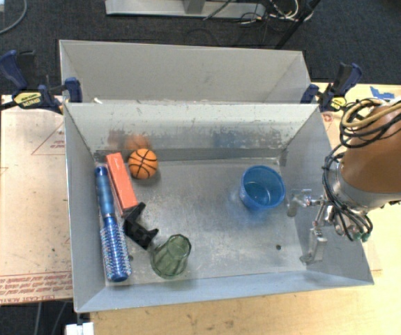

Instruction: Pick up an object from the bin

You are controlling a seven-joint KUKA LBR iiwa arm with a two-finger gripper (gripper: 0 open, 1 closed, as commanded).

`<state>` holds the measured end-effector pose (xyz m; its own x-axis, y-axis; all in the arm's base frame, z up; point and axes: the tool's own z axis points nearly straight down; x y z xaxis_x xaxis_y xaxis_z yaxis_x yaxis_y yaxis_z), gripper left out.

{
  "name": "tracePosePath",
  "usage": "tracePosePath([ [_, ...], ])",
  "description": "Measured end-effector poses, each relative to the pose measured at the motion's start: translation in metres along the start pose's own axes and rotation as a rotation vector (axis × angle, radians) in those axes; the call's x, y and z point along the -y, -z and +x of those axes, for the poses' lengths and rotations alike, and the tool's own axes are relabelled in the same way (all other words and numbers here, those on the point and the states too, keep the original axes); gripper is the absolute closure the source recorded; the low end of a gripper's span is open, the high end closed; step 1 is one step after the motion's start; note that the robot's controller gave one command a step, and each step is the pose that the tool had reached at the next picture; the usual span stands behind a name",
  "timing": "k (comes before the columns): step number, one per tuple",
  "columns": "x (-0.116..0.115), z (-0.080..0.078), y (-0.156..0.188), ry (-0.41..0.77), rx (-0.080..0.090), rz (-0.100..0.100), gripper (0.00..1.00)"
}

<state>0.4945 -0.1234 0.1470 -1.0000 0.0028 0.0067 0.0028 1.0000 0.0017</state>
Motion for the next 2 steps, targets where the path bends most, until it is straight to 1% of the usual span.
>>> tracePosePath([
  [1,0.000,-0.002,0.004,0.003,0.007,0.001,0.00],
  [2,-0.017,-0.039,-0.024,0.046,0.012,0.004,0.00],
])
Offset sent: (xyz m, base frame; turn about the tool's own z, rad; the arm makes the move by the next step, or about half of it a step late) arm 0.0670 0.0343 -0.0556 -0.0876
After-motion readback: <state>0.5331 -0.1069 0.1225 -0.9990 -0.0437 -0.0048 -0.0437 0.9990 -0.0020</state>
